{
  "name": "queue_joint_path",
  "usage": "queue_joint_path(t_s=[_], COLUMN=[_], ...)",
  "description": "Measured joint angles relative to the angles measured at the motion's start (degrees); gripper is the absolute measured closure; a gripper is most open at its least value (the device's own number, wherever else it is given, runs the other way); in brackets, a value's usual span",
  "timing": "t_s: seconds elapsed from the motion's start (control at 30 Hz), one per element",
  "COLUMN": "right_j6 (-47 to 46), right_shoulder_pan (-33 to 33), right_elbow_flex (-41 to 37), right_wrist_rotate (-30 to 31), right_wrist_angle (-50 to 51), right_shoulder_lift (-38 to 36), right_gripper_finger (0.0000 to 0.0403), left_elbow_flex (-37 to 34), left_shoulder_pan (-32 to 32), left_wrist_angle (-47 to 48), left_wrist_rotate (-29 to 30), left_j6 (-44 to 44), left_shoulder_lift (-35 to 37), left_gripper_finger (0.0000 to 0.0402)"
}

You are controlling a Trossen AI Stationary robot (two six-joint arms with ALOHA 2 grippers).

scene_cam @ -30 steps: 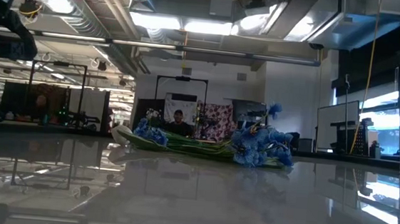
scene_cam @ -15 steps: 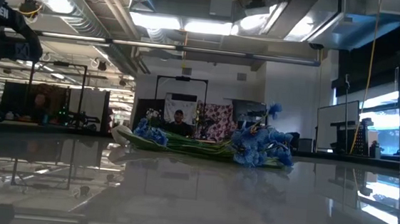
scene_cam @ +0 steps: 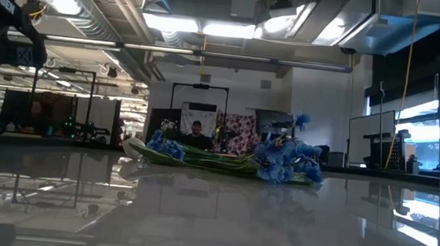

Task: Sort flowers into vase by color
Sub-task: Put the pink flowers into the red vase, then adjust the red vase on the table

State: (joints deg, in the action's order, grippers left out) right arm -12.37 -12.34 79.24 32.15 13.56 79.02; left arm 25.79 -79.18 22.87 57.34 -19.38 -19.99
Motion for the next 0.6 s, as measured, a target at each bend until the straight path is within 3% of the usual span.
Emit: queue_joint_path(t_s=[0.27, 0.6], right_j6=[-1.3, -0.9], right_shoulder_pan=[0.0, 0.0], right_elbow_flex=[0.0, 0.0], right_wrist_rotate=[0.0, 0.9], right_wrist_angle=[0.0, -0.1], right_shoulder_lift=[0.0, 0.0], right_gripper_finger=[0.0155, 0.0155], left_elbow_flex=[7.4, 15.6], left_shoulder_pan=[0.0, 0.0], left_wrist_angle=[13.2, 24.5], left_wrist_rotate=[-4.9, -16.2], left_j6=[-8.1, -21.3], left_shoulder_lift=[0.0, 0.0], left_gripper_finger=[0.0244, 0.0244])
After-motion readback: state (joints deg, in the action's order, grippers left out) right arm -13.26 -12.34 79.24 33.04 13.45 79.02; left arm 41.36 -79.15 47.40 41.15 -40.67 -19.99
